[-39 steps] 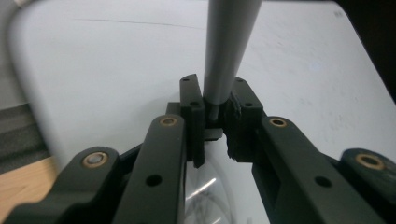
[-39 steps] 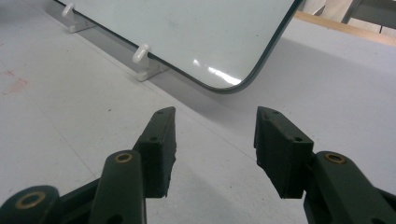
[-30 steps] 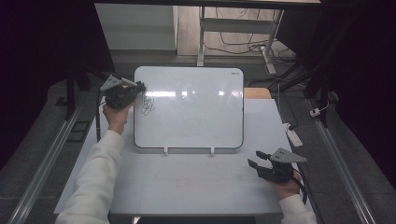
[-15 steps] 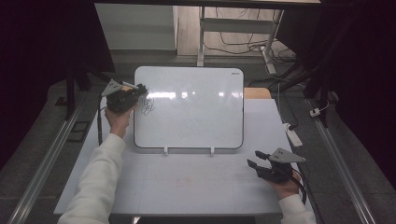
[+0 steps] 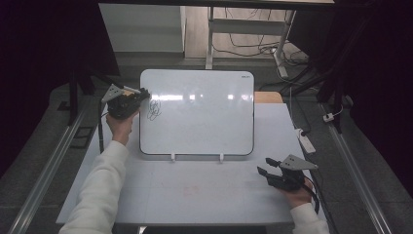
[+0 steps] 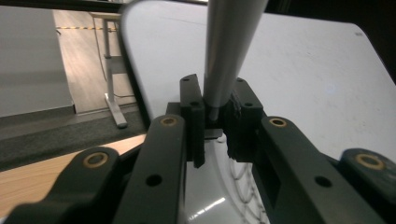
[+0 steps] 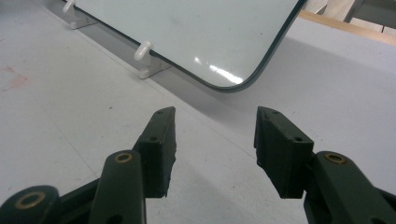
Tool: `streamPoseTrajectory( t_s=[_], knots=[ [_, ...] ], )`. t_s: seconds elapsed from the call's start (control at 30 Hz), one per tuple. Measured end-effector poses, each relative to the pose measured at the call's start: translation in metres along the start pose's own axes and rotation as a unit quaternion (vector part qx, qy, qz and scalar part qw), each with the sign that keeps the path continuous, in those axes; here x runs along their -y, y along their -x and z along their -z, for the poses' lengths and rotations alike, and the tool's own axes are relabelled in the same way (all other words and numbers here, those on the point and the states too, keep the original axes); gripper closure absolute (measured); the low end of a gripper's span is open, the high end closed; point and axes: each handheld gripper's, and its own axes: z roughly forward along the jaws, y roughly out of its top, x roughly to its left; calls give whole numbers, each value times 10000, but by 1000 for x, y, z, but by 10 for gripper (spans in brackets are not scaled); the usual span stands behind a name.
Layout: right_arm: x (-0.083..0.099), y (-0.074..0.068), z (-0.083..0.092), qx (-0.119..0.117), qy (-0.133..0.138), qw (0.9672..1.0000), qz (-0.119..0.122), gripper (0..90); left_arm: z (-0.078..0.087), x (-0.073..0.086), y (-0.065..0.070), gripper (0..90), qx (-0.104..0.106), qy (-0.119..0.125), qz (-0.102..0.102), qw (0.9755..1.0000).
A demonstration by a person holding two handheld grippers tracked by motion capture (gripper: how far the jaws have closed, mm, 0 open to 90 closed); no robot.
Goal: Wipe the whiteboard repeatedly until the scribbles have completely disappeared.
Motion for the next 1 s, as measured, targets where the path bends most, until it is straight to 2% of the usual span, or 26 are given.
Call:
streamPoseTrajectory(
  t_s=[0.13, 0.2, 0.27, 0.33, 0.37, 0.4, 0.47, 0.53, 0.57, 0.6, 0.67, 0.73, 0.83, 0.93, 1.0],
  knots=[
    [0, 0, 0, 13, 1, 10000, 6, 486, -16, 3, 21, 777, 277, -94, -175, 9994],
    [-1, 0, 1, 29, 9, 10000, 0, 486, -18, 2, 27, 778, 275, -147, -314, 9990],
    [0, 1, 0, 26, -2, 10000, 5, 486, -14, 1, 22, 777, 169, -125, -306, 9993],
    [0, 0, 0, 19, -8, 10000, 4, 485, -4, 0, 9, 778, -19, -44, -128, 9999],
    [0, 0, 0, 13, -8, 10000, 9, 486, -4, 0, 9, 778, -19, -44, -128, 9999],
    [0, 0, 0, 6, -6, 10000, 9, 486, 6, 2, -4, 778, -89, 19, 68, 9999],
    [0, 0, 0, 1, -10, 10000, 10, 486, 8, 4, -5, 778, -90, 26, 102, 9999],
    [0, 0, -1, 1, -9, 10000, 4, 486, 7, 5, -2, 778, -79, 25, 89, 9999],
    [0, 0, -2, -5, -23, 10000, 5, 486, 3, 6, 2, 778, -6, 14, 79, 10000],
    [0, -1, -2, -3, -10, 10000, 10, 486, -6, 8, 14, 778, 138, -14, 4, 9999],
    [-1, -2, -2, -2, -15, 10000, 28, 485, -14, 8, 24, 778, 253, -45, -80, 9996],
    [-2, -2, -1, 0, -4, 10000, 36, 485, -15, 6, 28, 777, 204, -93, -232, 9995],
    [-1, -1, -2, 6, -8, 10000, 18, 485, -4, 5, 14, 778, 14, -46, -138, 9999],
    [-1, -1, -2, -9, -10, 10000, 18, 485, 14, 8, -8, 778, -167, 79, 189, 9996],
    [-1, -2, -2, -15, -14, 10000, 30, 485, 17, 8, -11, 778, -193, 91, 235, 9995]
  ],
)
